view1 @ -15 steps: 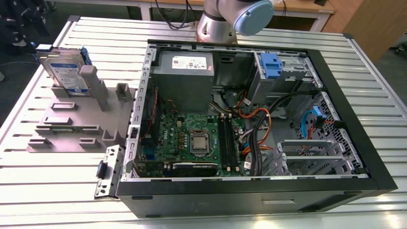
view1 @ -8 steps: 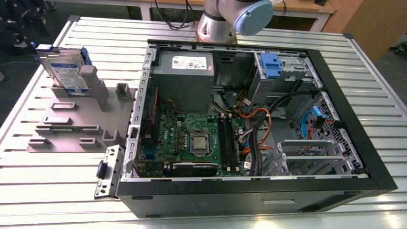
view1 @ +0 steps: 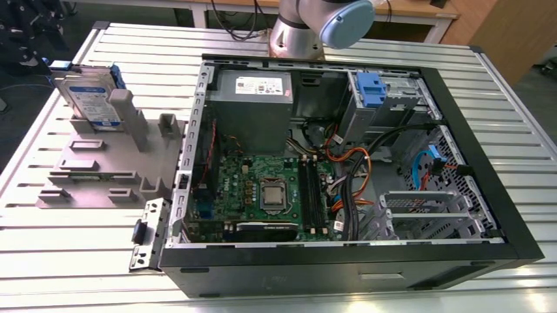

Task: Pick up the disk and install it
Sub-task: 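Pick up the disk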

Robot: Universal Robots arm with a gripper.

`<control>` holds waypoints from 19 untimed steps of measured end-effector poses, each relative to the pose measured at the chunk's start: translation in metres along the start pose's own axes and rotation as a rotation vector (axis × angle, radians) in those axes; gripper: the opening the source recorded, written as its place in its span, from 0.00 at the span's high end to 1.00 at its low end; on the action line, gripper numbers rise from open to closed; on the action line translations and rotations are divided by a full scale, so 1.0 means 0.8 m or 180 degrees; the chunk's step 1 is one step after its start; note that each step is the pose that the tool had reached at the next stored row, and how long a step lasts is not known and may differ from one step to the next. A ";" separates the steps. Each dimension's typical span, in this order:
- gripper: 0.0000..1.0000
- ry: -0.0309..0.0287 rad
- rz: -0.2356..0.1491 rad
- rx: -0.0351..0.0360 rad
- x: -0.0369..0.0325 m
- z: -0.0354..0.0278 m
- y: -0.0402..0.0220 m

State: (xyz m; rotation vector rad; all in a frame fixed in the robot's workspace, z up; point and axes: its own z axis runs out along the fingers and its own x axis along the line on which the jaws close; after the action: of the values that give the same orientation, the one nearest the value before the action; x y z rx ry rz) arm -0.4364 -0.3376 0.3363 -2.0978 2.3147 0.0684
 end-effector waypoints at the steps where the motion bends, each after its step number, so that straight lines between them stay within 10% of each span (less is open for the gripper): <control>1: 0.35 0.0000 0.0000 0.0000 0.0000 0.0003 0.0000; 19: 0.35 -0.0010 -0.0186 -0.0009 -0.0009 0.0272 0.0014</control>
State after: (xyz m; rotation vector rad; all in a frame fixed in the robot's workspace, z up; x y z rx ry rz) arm -0.4379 -0.3359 0.3146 -2.1631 2.2512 0.0744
